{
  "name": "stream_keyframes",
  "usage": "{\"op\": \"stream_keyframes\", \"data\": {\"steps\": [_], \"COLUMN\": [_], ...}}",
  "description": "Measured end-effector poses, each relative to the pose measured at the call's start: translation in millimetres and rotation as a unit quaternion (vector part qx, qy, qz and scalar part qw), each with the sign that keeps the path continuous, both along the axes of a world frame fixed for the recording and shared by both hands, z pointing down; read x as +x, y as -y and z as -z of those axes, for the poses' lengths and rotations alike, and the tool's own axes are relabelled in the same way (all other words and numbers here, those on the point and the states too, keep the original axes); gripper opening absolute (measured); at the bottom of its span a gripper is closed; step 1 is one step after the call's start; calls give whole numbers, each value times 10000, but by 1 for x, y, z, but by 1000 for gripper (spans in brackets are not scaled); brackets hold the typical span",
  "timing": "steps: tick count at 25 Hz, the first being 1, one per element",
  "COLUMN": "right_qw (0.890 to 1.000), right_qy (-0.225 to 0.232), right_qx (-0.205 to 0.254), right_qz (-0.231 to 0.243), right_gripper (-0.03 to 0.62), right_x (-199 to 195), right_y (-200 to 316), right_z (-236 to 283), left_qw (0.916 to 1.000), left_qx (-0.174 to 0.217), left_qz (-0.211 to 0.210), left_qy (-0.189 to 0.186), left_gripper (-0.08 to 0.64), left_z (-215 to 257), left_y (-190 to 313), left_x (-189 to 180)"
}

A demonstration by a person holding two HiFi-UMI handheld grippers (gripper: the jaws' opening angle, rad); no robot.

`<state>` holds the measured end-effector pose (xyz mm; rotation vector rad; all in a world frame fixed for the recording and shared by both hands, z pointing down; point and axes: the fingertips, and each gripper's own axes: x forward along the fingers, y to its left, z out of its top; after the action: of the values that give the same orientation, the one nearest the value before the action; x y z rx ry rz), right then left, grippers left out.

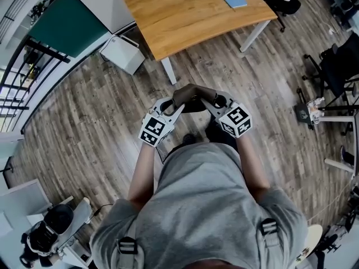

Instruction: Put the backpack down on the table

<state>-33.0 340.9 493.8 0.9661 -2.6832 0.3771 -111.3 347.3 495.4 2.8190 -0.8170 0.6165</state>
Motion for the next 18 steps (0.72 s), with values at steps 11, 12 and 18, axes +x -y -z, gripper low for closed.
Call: {"op": "stream_keyframes", "data": {"steps": [11, 12, 18], "right_qw": [9996, 9996, 9995], "right_qy": [16, 24, 57], "right_qx": [-19, -20, -53], "right_qz": [271, 274, 318], "right_gripper": [75, 75, 75], "right_x": [33, 38, 71], "right_y": [54, 59, 89], "right_z": [1, 2, 4], "left_qw": [9996, 9996, 9994], "left_qx": [-60, -46, -18], "left_qz": [246, 258, 330], "left_qy": [83, 89, 134], "left_gripper": [107, 107, 106], "left_z": [-2, -1, 4], "left_y": [48, 53, 81], "left_x": [33, 38, 73]}}
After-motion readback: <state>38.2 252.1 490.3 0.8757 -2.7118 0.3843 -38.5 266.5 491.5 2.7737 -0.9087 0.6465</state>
